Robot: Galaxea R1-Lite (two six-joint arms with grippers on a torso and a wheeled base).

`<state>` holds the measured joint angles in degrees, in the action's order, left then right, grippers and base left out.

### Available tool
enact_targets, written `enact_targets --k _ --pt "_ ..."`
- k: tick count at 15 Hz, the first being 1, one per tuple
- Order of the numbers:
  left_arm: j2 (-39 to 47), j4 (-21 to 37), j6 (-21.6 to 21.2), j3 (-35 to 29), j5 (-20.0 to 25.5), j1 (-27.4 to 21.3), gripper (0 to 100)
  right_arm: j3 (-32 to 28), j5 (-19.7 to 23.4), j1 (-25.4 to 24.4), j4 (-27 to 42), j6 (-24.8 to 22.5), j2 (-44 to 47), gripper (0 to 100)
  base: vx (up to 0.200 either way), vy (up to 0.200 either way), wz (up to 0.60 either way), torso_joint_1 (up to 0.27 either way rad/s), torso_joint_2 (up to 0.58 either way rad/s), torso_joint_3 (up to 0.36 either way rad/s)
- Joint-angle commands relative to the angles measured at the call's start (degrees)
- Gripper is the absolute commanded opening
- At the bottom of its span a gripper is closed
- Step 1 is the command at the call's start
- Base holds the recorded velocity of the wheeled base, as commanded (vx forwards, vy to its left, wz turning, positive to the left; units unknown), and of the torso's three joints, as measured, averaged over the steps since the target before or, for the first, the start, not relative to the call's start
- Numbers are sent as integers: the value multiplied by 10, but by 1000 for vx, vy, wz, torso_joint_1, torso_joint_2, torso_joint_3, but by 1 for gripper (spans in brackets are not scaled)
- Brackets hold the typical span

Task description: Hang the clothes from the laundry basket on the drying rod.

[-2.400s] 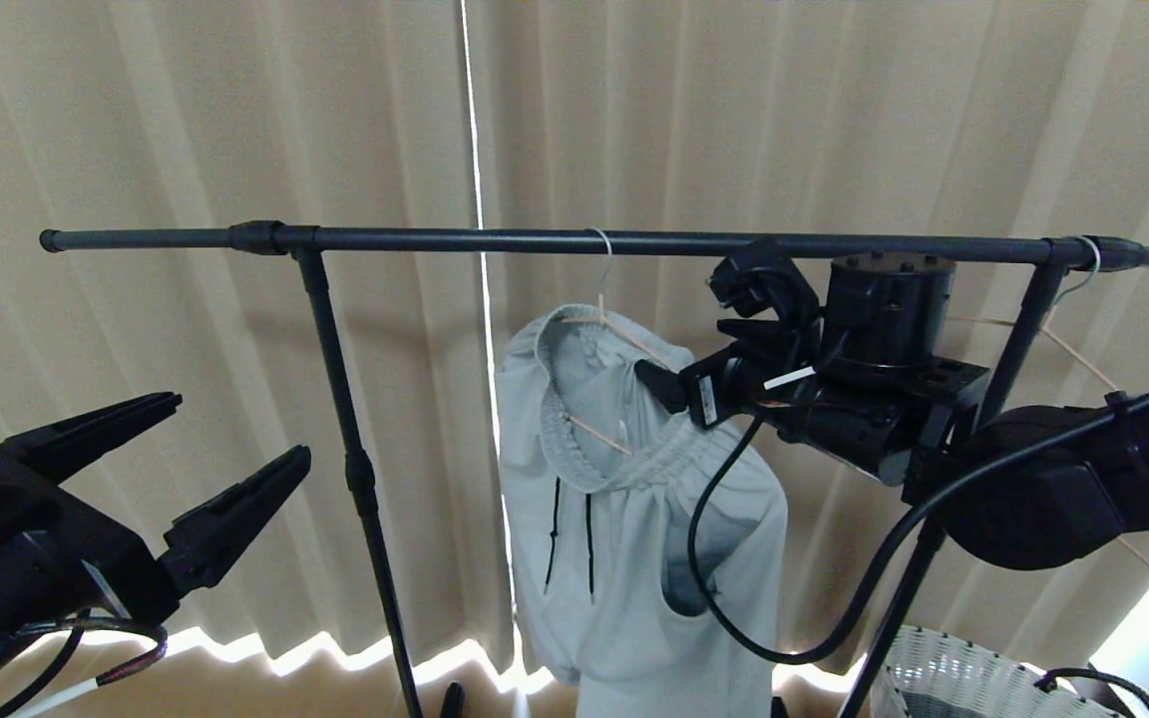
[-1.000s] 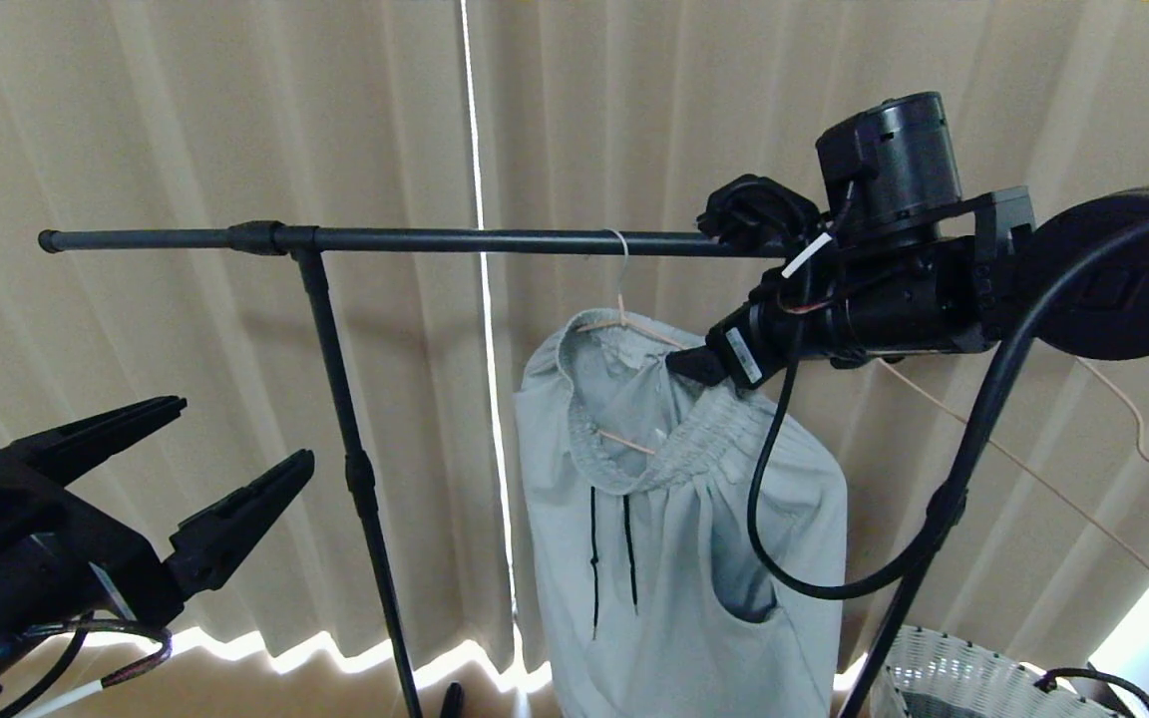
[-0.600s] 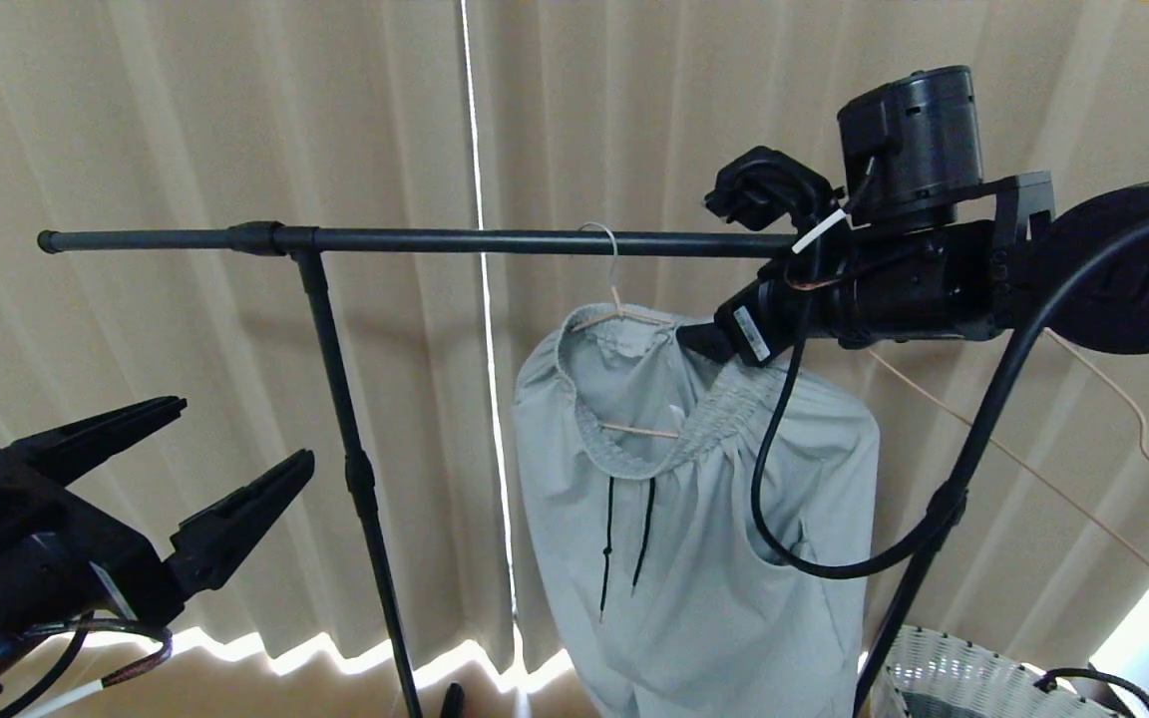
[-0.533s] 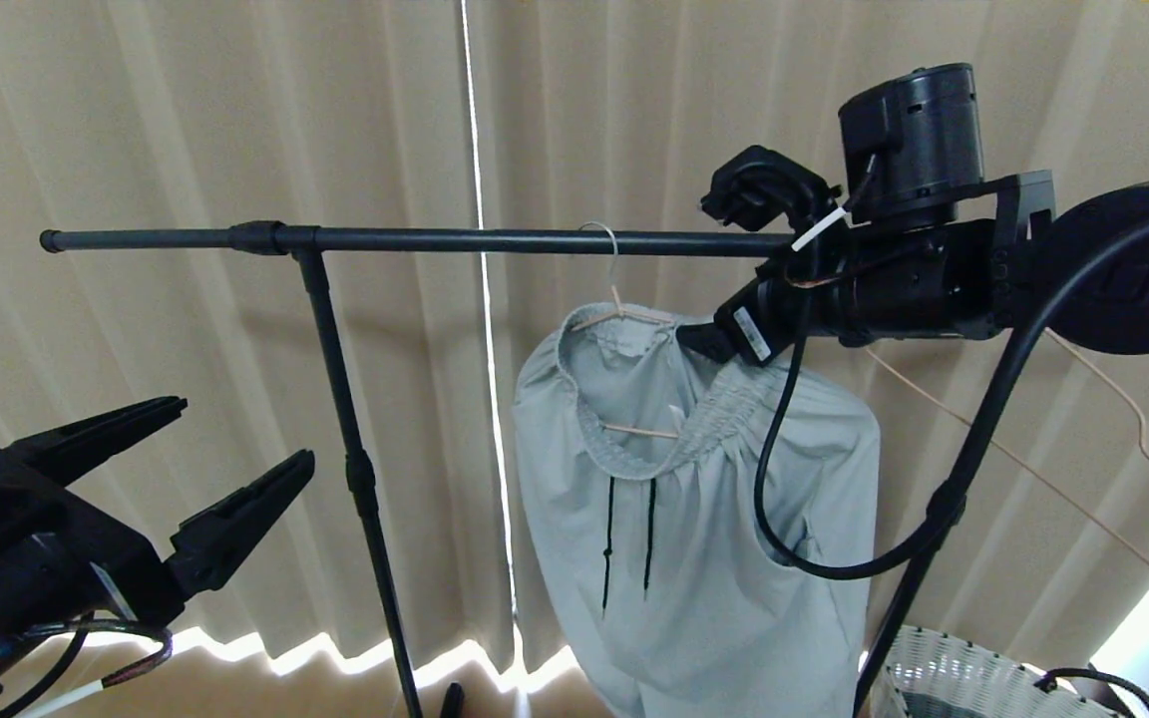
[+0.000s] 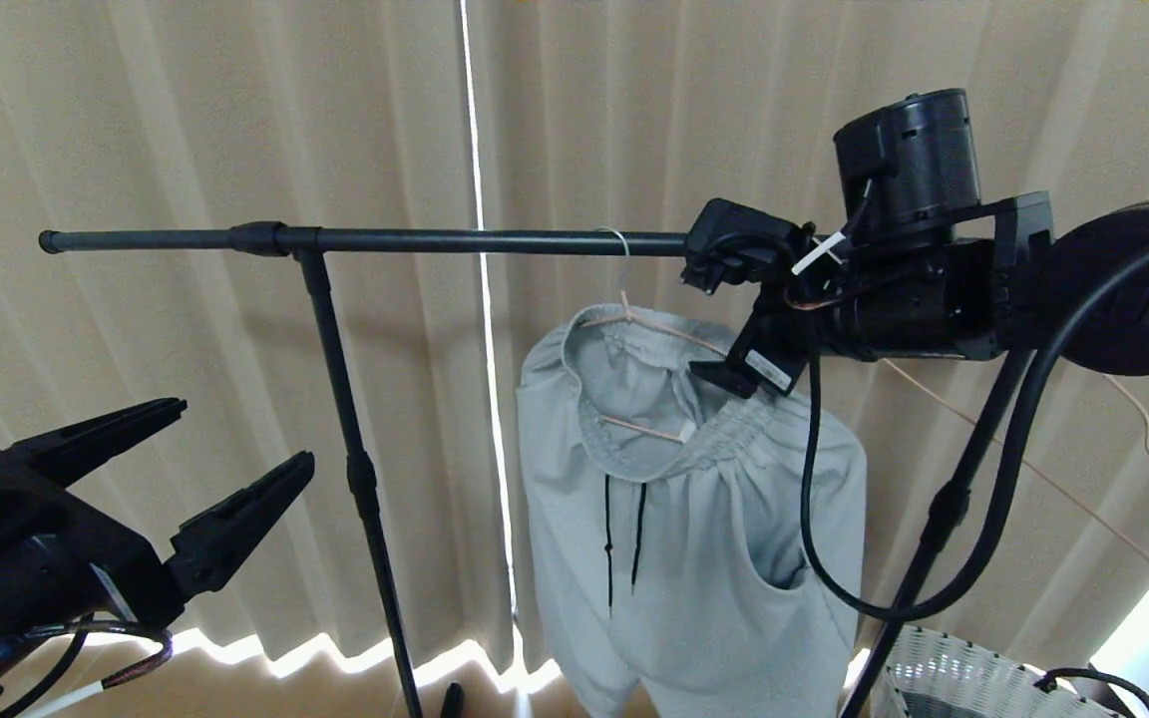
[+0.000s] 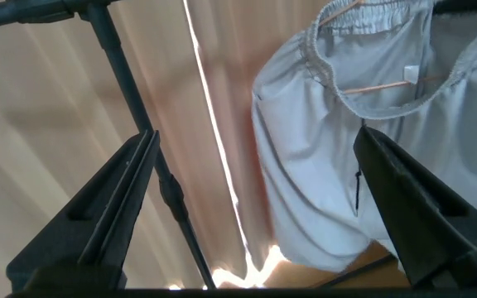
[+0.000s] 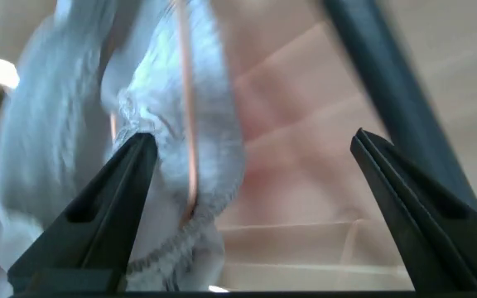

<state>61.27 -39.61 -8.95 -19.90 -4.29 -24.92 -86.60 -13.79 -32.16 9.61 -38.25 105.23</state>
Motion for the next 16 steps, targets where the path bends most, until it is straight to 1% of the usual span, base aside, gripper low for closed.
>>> enact_targets --k 1,3,6,8,9,10,11,12,13,14,15,16 --pt "1 0 0 0 0 0 100 14 6 -4 0 -12 -3 100 0 0 0 0 0 0" --pt "1 0 0 0 0 0 100 22 31 -18 0 -9 -3 100 0 0 0 0 0 0" --pt "1 0 0 0 0 0 100 28 64 -18 0 -2 -5 100 0 0 0 0 0 0" --pt "1 0 0 0 0 0 100 42 69 -21 -1 111 -21 100 0 0 0 0 0 0" --pt "1 0 0 0 0 0 100 50 74 -27 -1 158 -30 100 0 0 0 0 0 0" --pt "1 0 0 0 0 2 100 68 74 -30 -1 230 -51 100 0 0 0 0 0 0" --pt "-1 0 0 1 0 7 100 94 74 -29 -7 267 -74 100 0 0 0 0 0 0" --pt "-2 0 0 1 0 11 100 127 71 -27 -28 287 -100 100 0 0 0 0 0 0" --pt "-1 0 -1 2 0 13 100 188 68 -15 -74 297 -136 100 0 0 0 0 0 0" --pt "-2 1 -1 3 0 13 100 224 68 1 -105 297 -157 100 0 0 0 0 0 0" --pt "-3 1 -1 12 0 13 100 292 67 27 -154 296 -193 100 0 0 0 0 0 0" --pt "-4 1 -1 20 -1 13 100 326 64 42 -174 295 -212 100 0 0 0 0 0 0"
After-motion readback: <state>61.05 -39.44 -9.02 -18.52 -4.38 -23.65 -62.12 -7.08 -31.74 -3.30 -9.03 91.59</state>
